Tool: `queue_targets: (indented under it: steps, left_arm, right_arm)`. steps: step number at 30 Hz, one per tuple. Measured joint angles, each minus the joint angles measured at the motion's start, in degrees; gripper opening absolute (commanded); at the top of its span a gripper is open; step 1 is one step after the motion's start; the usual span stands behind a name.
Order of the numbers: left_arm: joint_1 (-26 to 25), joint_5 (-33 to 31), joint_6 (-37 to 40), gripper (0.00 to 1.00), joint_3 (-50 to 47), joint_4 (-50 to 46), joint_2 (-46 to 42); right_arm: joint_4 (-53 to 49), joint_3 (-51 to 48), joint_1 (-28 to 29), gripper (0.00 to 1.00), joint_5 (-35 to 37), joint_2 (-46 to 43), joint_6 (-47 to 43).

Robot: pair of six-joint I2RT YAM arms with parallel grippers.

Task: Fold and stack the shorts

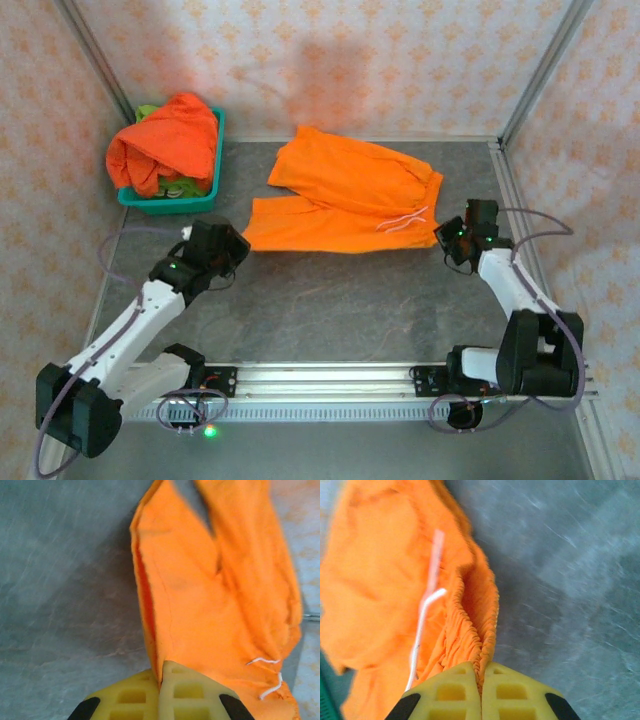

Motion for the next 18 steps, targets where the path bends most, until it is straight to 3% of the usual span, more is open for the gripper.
queue_targets:
  steps: [7,13,18]
  left_arm:
    - [1.0,-2.6,7.5,0.0,19.4,-7.7,1.7]
    - [1.5,-4.6,14.2,0.0,39.5,-12.6,8.3]
    - [1.5,-6.4,18.7,0.0,49.9,-15.3,11.8]
  right_arm:
    - [-5.7,11.9,0.3,0.0,-0.1,-5.7,-1.3]
    - [-8.7,23.8,0.3,0.0,-0.6,-5.8,-2.0]
    - [-9.8,32.4,0.3,0.0,-1.0,-4.5,-2.6]
